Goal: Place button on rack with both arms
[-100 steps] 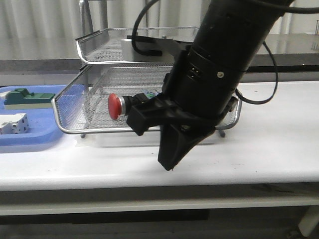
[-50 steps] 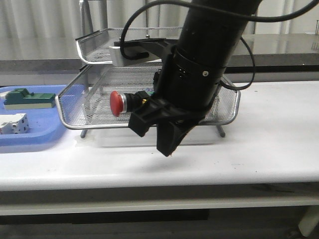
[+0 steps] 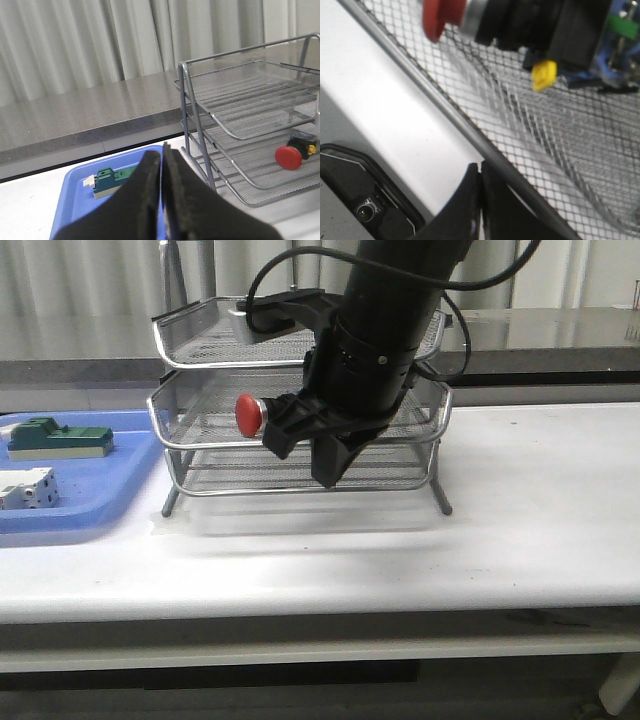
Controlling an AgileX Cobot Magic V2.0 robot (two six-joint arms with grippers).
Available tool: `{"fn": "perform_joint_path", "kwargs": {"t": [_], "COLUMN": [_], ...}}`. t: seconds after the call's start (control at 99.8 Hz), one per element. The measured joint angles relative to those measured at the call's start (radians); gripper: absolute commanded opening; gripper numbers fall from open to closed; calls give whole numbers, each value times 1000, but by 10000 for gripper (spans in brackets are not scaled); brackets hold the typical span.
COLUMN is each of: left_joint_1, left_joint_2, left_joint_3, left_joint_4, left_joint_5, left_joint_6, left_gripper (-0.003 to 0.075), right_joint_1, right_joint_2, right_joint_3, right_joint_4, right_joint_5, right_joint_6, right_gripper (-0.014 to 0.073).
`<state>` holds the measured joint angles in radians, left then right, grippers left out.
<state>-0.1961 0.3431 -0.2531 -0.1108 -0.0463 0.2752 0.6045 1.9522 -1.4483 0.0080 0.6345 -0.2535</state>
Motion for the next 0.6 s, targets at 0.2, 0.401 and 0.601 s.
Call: {"fn": "perform_joint_path", "kwargs": {"t": [0.2,0.401,0.601], "left_joint_1": [0,0,0], "left_joint_2": [0,0,0], "left_joint_3": [0,0,0], "left_joint_4": [0,0,0], "left_joint_5": [0,0,0], "left_joint_6": [0,0,0], "left_gripper": [4,4,4], "right_joint_1": [-32,-40,-48], "right_joint_2": [18,18,16], "right_joint_3": [-47,-52,-60], "right_joint_4": [-2,-3,-8], "right_joint_5": [24,47,95], "right_joint_6": [2,2,10], "right_gripper": [-66,-66,-66]}}
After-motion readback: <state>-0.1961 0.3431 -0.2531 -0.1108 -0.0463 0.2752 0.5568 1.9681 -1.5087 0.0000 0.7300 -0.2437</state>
